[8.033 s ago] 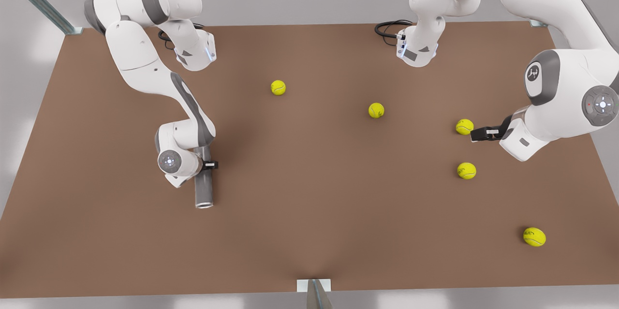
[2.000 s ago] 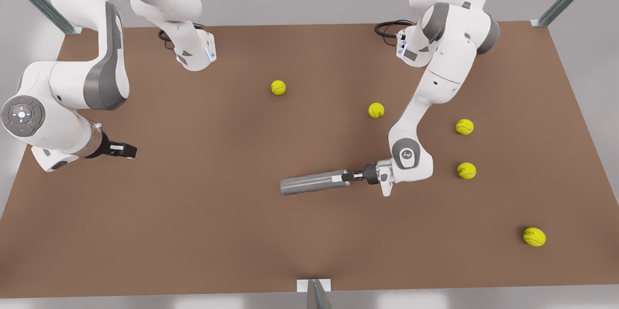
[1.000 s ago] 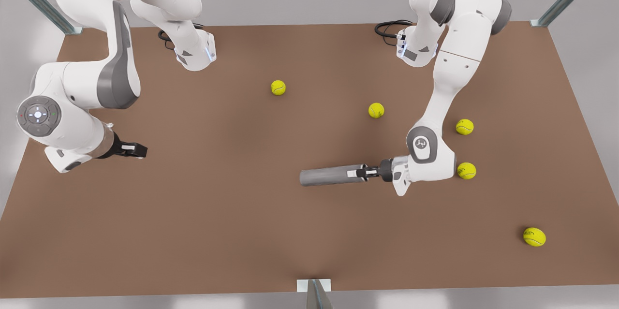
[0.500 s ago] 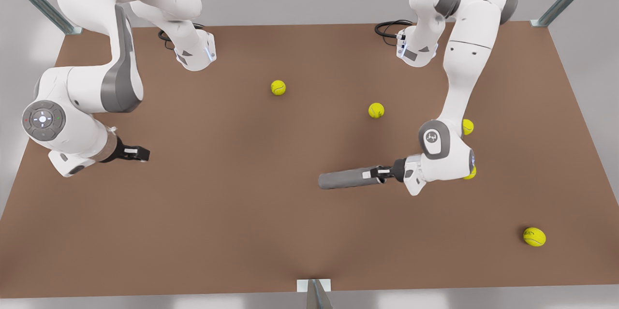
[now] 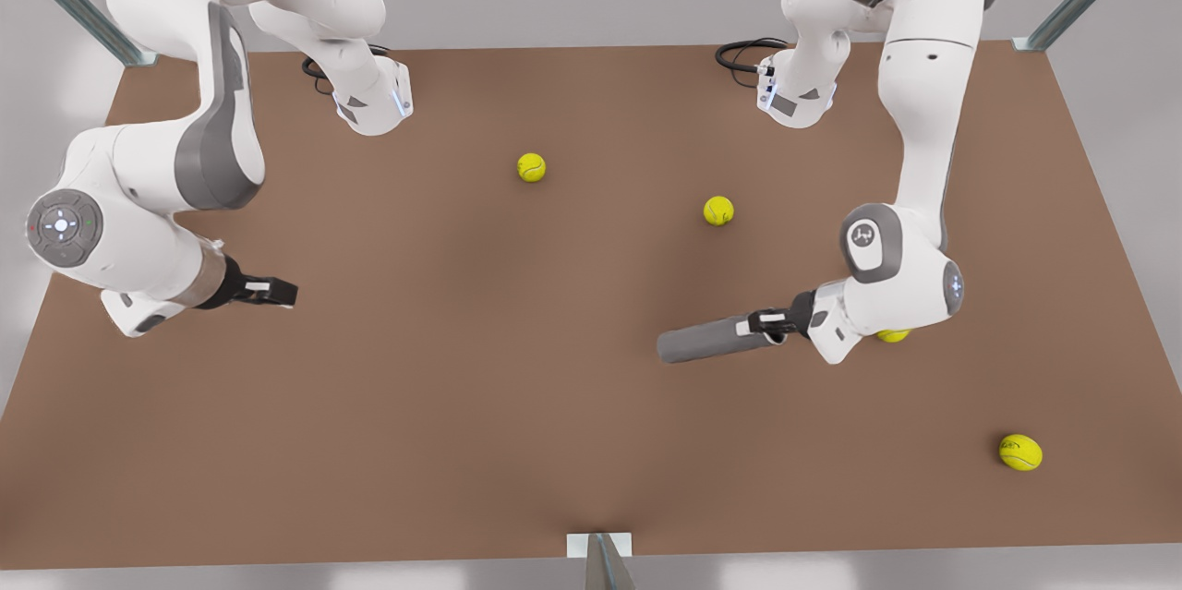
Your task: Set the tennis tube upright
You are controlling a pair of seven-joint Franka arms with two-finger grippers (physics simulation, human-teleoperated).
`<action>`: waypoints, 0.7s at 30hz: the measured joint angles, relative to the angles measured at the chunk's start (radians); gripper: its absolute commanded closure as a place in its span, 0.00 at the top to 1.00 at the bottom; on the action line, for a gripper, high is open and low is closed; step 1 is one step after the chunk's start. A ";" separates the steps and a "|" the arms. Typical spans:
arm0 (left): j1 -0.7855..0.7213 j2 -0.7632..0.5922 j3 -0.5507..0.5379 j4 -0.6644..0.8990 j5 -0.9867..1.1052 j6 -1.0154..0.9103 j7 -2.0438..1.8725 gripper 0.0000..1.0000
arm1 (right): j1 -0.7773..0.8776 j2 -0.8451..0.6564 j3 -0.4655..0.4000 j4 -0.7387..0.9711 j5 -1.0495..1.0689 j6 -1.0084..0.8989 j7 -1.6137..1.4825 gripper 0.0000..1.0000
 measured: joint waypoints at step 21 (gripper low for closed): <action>0.014 -0.025 0.038 0.066 0.593 -0.103 -0.301 0.21 | -0.002 -0.005 0.001 -0.037 -0.005 0.004 -0.005 1.00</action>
